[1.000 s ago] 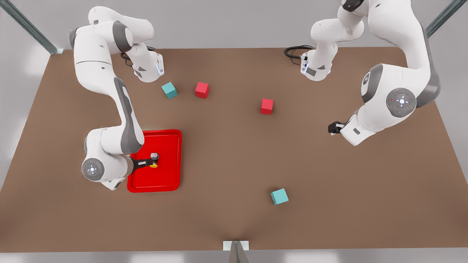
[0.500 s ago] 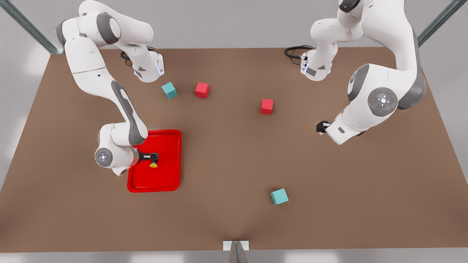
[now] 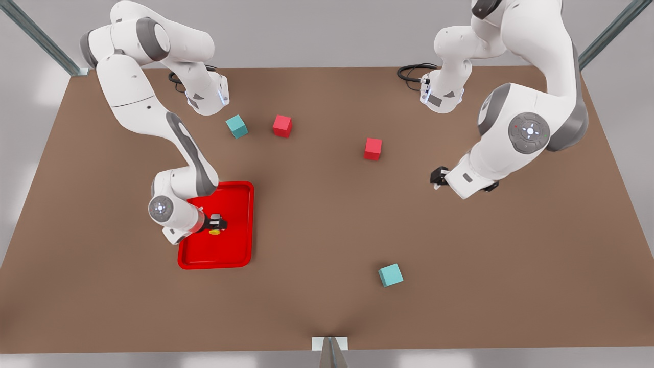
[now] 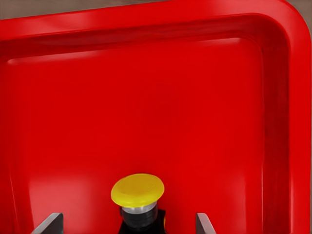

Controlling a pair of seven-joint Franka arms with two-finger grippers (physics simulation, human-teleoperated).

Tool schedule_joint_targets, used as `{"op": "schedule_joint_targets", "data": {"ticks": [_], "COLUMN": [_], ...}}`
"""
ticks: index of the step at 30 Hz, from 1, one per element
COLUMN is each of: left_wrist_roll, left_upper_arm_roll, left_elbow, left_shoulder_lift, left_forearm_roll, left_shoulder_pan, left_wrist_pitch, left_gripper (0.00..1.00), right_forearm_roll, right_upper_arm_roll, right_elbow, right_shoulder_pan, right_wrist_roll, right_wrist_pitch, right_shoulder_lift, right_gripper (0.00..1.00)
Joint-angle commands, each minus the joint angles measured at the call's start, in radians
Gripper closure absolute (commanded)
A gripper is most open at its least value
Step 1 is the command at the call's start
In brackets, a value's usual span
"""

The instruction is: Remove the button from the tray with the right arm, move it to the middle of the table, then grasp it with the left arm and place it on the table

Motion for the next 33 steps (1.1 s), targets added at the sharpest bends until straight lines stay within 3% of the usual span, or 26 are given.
{"op": "schedule_joint_targets", "data": {"ticks": [1, 2, 10, 20, 22, 23, 30, 33], "left_wrist_roll": [-0.026, -0.020, -0.025, -0.028, -0.026, -0.026, -0.025, -0.025], "left_upper_arm_roll": [0.002, -0.001, 0.006, -0.021, -0.021, -0.020, -0.015, -0.015], "left_elbow": [0.007, 0.034, 0.043, 0.052, 0.050, 0.052, 0.052, 0.050], "left_shoulder_lift": [-0.010, -0.016, -0.008, -0.002, -0.002, -0.002, -0.016, -0.010], "left_forearm_roll": [0.035, 0.028, 0.035, 0.146, 0.147, 0.149, 0.147, 0.149], "left_shoulder_pan": [0.030, 0.086, 0.116, 0.087, 0.075, 0.076, 0.087, 0.076], "left_wrist_pitch": [0.019, 0.022, 0.034, 0.057, 0.057, 0.057, 0.040, 0.040], "left_gripper": [0.00, 0.00, 0.00, 0.00, 0.00, 0.00, 0.00, 0.00], "right_forearm_roll": [-0.043, -0.051, -0.074, -0.080, -0.080, -0.079, -0.080, -0.080], "right_upper_arm_roll": [0.000, 0.000, -0.003, -0.002, -0.003, -0.003, -0.002, -0.002], "right_elbow": [-0.006, -0.006, -0.043, -0.055, -0.055, -0.055, -0.052, -0.052], "right_shoulder_pan": [-0.008, -0.012, 0.006, 0.003, 0.005, 0.006, 0.005, 0.006], "right_wrist_roll": [0.058, 0.053, 0.047, 0.021, 0.022, 0.024, 0.025, 0.025], "right_wrist_pitch": [0.023, 0.023, 0.025, 0.023, 0.022, 0.020, 0.022, 0.022], "right_shoulder_lift": [0.000, 0.000, 0.009, 0.011, 0.009, 0.008, 0.012, 0.012], "right_gripper": [0.00, 0.00, 0.00, 0.00, 0.20, 0.24, 0.26, 0.40]}}
